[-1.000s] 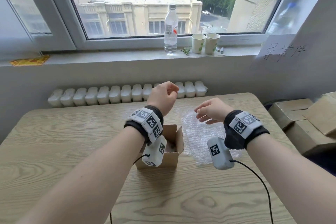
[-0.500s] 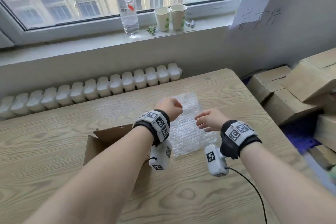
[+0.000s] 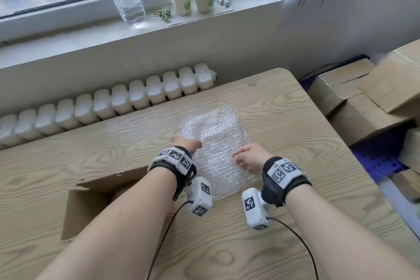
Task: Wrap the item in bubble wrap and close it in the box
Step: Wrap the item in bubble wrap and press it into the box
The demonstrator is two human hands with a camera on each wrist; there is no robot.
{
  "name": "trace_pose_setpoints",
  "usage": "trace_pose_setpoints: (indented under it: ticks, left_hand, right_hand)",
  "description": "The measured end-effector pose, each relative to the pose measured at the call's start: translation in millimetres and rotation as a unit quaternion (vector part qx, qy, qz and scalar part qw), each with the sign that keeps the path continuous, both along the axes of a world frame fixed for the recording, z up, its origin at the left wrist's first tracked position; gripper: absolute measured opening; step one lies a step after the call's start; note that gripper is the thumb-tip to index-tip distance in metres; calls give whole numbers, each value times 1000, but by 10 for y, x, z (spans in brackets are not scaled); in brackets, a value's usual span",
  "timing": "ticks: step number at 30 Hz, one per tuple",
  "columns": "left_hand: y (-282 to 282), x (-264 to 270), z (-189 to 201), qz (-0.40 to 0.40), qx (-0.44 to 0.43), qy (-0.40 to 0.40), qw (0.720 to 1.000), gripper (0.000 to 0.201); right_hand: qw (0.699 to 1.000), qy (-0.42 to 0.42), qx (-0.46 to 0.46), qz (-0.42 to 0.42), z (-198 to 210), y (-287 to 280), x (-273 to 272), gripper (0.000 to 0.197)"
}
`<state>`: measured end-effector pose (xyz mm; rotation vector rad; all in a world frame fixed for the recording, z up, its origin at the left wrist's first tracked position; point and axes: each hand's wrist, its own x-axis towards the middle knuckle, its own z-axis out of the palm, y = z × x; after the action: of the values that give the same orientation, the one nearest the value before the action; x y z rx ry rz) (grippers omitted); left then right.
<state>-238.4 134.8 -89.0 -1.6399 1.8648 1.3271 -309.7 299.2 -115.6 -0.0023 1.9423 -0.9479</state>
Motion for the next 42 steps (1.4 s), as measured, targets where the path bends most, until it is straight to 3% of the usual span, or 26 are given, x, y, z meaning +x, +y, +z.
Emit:
trace_pose_setpoints:
  ticks: [3, 8, 9, 11, 14, 17, 20, 22, 24, 26, 28, 29, 33, 37, 40, 42]
  left_hand:
    - [-60, -2, -50, 8, -21, 22, 999, 73]
    - [-22, -90, -61, -8, -27, 89, 996, 8]
    - [-1, -107, -30, -2, -21, 110, 994, 8]
    - [28, -146, 35, 18, 2, 151, 988, 25]
    - [83, -185, 209, 63, 52, 202, 976, 24]
    - [91, -183, 445, 117, 88, 239, 960, 26]
    - [96, -106, 757, 125, 113, 290, 942, 25]
    - [78, -35, 923, 115, 107, 313, 937, 27]
    - [54, 59, 1075, 111, 101, 339, 929, 21]
    - [28, 180, 1198, 93, 81, 352, 928, 18]
    - [-23, 309, 1283, 83, 65, 367, 924, 30]
    - [-49, 381, 1332, 89, 68, 375, 920, 33]
    - [-115, 718, 1519, 107, 45, 378, 919, 18]
    - [-335, 1067, 1569, 81, -55, 376, 921, 71]
    - [-539, 1345, 1634, 91, -104, 394, 909, 85]
    - [-640, 1509, 1668, 56, -166, 378, 909, 95]
  right_hand:
    - [1000, -14, 16, 0, -35, -11, -51, 26]
    - [1000, -22, 22, -5, -33, -32, -78, 26]
    - [999, -25, 26, 1, -9, -39, -77, 26]
    - [999, -28, 29, 8, 74, -48, -69, 27]
    - [999, 13, 37, 7, 192, -26, -82, 23]
    - [992, 102, 43, -65, 304, 33, -138, 9]
    - [982, 132, 27, -133, 477, 115, -171, 34]
    - [980, 143, 4, -140, 620, 154, -143, 56]
    - [981, 144, -28, -128, 773, 178, -82, 65]
    - [987, 123, -44, -92, 937, 183, 15, 51]
    - [990, 132, -34, -40, 1062, 171, 102, 19]
    - [987, 154, -30, -26, 1120, 158, 141, 14]
    - [964, 257, -63, -35, 1359, 40, 265, 28]
    - [941, 316, -113, -31, 1656, -118, 464, 29]
    - [929, 343, -137, -8, 1870, -264, 648, 26]
    - [920, 366, -139, 12, 1972, -371, 764, 22]
